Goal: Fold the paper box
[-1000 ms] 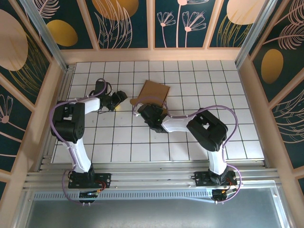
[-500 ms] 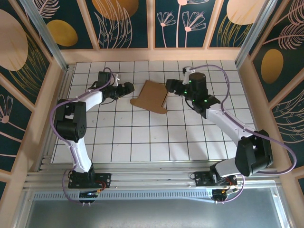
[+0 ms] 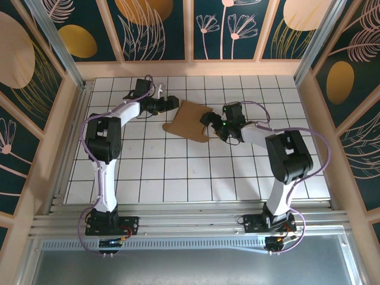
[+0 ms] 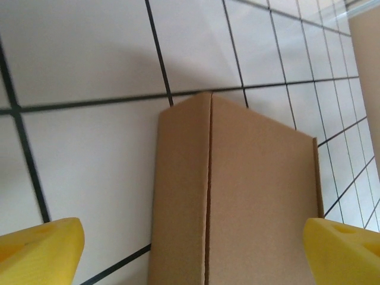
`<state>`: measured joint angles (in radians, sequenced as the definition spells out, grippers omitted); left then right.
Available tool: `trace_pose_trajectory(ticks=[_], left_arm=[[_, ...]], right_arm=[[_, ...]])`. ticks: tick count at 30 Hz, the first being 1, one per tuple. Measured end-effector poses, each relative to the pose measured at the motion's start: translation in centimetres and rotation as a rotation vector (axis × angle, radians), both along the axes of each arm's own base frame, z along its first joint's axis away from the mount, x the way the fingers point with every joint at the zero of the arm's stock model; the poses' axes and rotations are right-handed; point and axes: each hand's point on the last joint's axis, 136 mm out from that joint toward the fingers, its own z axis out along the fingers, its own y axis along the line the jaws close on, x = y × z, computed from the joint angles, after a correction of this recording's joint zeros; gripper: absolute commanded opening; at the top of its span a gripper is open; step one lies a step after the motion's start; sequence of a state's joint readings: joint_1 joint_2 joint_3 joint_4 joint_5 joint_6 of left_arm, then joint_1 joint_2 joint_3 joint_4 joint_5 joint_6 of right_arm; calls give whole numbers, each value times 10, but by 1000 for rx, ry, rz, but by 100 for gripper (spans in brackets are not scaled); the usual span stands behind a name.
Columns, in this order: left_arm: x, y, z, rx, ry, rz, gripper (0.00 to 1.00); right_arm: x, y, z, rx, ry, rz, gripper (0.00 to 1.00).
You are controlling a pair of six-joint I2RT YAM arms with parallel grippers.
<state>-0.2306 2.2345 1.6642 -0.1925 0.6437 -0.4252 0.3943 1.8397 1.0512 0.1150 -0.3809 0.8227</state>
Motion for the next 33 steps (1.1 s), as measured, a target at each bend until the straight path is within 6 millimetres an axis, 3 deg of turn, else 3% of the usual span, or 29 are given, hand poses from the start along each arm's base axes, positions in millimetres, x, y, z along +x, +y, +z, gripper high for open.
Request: trace_pose_trajectory(ticks=[5, 8, 15, 23, 27, 33], left_arm=[[-17, -18, -25, -33, 102, -54, 96], [-17, -26, -19, -60, 110, -82, 95], [-30, -49, -19, -152, 166, -152, 88], [-32, -53, -17, -249, 224, -95, 63], [-27, -55, 10, -302, 206, -63, 56], [-28, -72, 87, -413, 99, -108, 54]], right_arm=[[13, 7, -11, 16, 14, -7, 69], [15, 7, -21, 27, 31, -7, 57], [22, 2, -25, 105, 9, -1, 54], [20, -11, -26, 188, -37, 5, 53], [19, -14, -23, 212, -53, 14, 55], [12, -11, -22, 238, -49, 46, 61]])
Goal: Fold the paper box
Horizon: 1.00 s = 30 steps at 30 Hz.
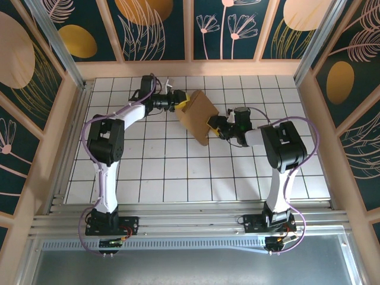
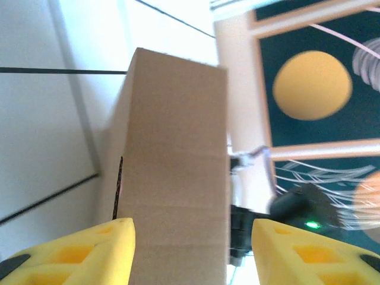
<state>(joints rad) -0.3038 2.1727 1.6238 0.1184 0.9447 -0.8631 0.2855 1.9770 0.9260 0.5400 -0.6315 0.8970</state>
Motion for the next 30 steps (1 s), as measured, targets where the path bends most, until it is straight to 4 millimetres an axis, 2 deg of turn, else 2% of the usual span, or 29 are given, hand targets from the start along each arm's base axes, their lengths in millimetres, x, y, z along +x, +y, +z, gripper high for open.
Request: trace_pose_trajectory(ticks=[2, 4, 7, 11, 16, 24, 27, 30], left_arm=[[-11, -17, 24, -30, -36, -40, 54], [-19, -30, 40, -53, -60, -70, 54], [-30, -45, 48, -75, -59, -103, 53], [-35, -53, 50, -76, -56, -114, 54], [-29, -49, 28, 7, -33, -56, 56], [-12, -42, -6, 107, -18, 24, 56], [-10, -40, -17, 127, -6, 32, 64], [-5, -38, -18, 153, -34, 53, 70]], right_arm=[[-5, 4, 0, 8, 3, 20, 64], [-6, 5, 2, 17, -1, 30, 66], [-9, 8, 6, 29, -13, 49, 72], [-13, 7, 7, 28, -26, 55, 73], [-22, -4, 12, -35, -62, 38, 77], [-25, -29, 58, -105, -215, -17, 80], [-27, -32, 64, -124, -226, -20, 82], [-28, -37, 70, -151, -208, -40, 82]])
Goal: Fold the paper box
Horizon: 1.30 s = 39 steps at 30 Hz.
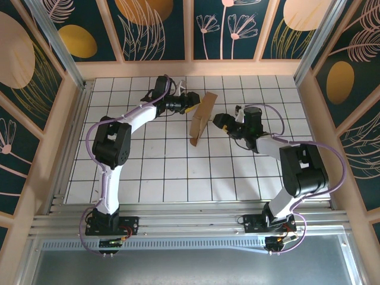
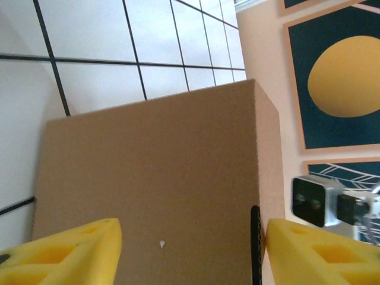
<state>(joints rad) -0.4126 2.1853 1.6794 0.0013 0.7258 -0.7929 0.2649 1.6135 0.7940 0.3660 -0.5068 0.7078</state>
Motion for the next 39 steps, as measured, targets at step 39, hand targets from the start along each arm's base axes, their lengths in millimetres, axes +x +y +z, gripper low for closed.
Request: trace_pose_trajectory(ticks=[39], left_arm=[[19, -25, 10, 454, -236, -139, 99]], right_arm=[[-13, -34, 91, -237, -63, -242, 89]])
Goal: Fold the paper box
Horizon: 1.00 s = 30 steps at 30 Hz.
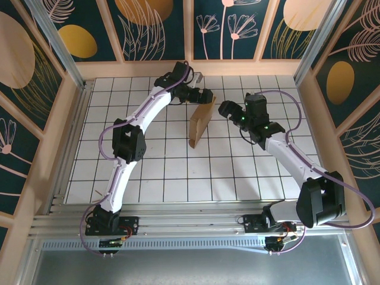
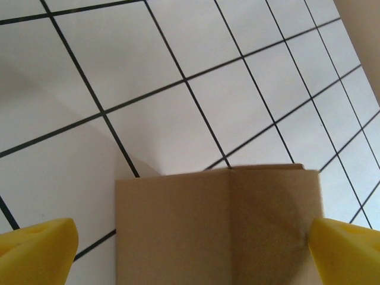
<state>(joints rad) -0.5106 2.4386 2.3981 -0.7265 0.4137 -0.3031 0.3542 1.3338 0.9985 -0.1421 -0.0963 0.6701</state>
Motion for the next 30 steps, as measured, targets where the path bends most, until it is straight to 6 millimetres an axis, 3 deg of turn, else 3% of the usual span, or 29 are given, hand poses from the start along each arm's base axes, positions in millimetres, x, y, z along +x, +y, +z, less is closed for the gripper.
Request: trace_pose_trajectory(ticks=[7, 15, 17, 21, 24, 30], left_arm=[[-18, -13, 19, 30, -41, -23, 99], [-22, 15, -13, 197, 13, 39, 98], [-22, 18, -24, 223, 31, 45, 89], [-23, 21, -43, 259, 59, 49, 61], [-20, 23, -37, 254, 57, 78, 48], [-18, 24, -36, 155, 174, 221, 48]], right_arm=[[0, 0, 0, -1, 2, 0, 89], [-2, -1, -5, -6, 13, -2, 89], [-2, -1, -6, -7, 16, -2, 89], [-3, -2, -7, -13, 19, -3, 90], [-3, -5, -6, -41, 5, -3, 91], [-17, -5, 15, -203, -190, 115, 90]])
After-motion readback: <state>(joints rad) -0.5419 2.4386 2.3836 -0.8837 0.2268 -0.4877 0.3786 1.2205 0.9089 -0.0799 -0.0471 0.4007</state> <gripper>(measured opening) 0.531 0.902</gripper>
